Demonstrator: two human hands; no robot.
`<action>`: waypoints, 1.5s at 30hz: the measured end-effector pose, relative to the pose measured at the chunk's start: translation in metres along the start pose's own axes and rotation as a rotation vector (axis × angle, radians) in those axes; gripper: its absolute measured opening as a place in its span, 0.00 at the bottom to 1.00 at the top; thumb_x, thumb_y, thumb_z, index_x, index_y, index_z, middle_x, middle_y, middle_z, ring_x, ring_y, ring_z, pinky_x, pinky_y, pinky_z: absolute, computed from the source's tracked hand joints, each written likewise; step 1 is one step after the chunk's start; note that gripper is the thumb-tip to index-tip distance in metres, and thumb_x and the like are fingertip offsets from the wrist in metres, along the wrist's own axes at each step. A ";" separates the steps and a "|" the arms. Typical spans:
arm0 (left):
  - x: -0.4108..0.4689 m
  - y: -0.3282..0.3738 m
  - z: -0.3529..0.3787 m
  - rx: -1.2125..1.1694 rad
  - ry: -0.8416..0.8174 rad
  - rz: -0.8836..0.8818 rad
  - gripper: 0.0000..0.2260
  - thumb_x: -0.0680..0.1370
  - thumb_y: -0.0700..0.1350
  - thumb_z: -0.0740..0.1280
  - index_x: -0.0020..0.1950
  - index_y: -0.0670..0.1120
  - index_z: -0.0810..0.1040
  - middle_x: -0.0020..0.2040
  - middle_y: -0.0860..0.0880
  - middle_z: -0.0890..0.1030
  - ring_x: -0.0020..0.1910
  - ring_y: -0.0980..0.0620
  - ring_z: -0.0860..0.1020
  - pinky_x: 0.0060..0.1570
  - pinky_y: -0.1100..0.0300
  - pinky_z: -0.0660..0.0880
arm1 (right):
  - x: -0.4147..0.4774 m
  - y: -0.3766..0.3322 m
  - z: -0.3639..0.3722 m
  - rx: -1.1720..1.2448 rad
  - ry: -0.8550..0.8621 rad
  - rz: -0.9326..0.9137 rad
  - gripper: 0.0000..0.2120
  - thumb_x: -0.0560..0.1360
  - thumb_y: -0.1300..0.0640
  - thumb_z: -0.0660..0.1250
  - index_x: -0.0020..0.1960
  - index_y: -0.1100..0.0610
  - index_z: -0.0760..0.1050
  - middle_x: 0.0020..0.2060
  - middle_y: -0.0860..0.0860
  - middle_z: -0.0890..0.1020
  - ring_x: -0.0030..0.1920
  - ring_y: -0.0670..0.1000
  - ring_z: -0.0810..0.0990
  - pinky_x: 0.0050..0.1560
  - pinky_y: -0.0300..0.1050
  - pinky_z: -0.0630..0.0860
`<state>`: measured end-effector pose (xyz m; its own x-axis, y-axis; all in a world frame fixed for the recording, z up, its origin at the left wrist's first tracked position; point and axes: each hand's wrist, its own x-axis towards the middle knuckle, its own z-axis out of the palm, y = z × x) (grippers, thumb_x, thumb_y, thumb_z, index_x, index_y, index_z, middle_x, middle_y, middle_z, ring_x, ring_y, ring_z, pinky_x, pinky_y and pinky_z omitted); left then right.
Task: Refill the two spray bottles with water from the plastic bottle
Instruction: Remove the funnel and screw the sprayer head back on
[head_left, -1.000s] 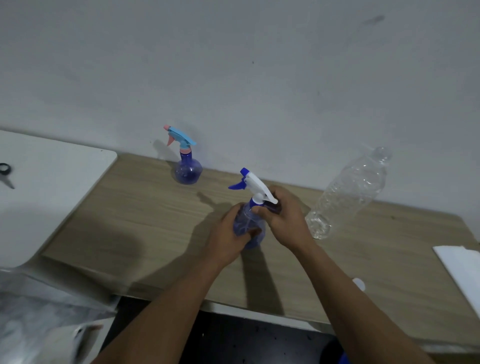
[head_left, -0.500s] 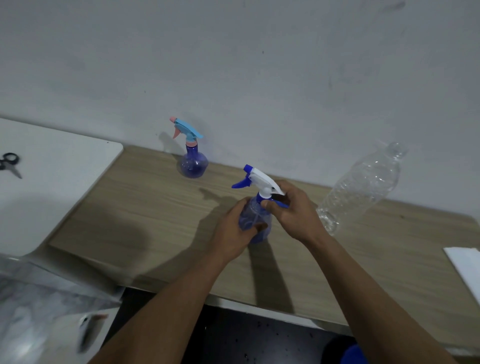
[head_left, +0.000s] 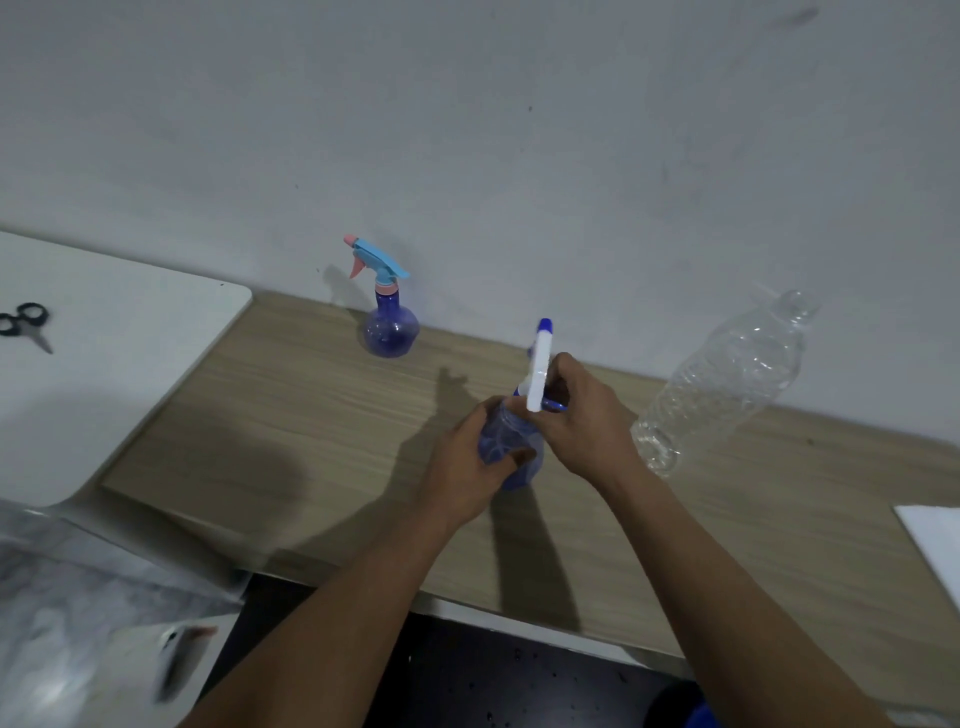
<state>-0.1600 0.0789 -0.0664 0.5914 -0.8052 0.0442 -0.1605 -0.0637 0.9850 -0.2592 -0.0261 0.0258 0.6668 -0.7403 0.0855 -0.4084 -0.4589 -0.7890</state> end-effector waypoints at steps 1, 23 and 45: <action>-0.001 0.000 0.000 0.004 0.005 0.005 0.25 0.72 0.40 0.75 0.66 0.53 0.75 0.58 0.56 0.82 0.56 0.62 0.80 0.51 0.70 0.74 | -0.001 0.002 0.005 0.037 0.012 0.014 0.14 0.69 0.54 0.79 0.43 0.56 0.74 0.38 0.48 0.84 0.39 0.46 0.81 0.41 0.40 0.78; 0.004 -0.007 -0.001 -0.014 -0.011 -0.049 0.26 0.73 0.41 0.75 0.69 0.52 0.74 0.60 0.48 0.81 0.58 0.53 0.80 0.53 0.64 0.77 | -0.011 0.020 0.026 0.218 0.077 -0.024 0.03 0.76 0.54 0.71 0.47 0.51 0.77 0.40 0.47 0.83 0.42 0.46 0.82 0.44 0.43 0.78; 0.005 -0.018 -0.005 0.027 -0.007 -0.043 0.32 0.67 0.49 0.81 0.69 0.56 0.75 0.58 0.55 0.83 0.57 0.54 0.81 0.58 0.50 0.79 | -0.010 0.025 0.031 0.190 0.075 -0.048 0.04 0.78 0.55 0.70 0.46 0.53 0.75 0.37 0.46 0.81 0.40 0.47 0.81 0.39 0.39 0.74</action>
<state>-0.1501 0.0794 -0.0829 0.5924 -0.8057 0.0006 -0.1567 -0.1145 0.9810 -0.2572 -0.0154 -0.0136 0.6317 -0.7575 0.1648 -0.2476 -0.3986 -0.8831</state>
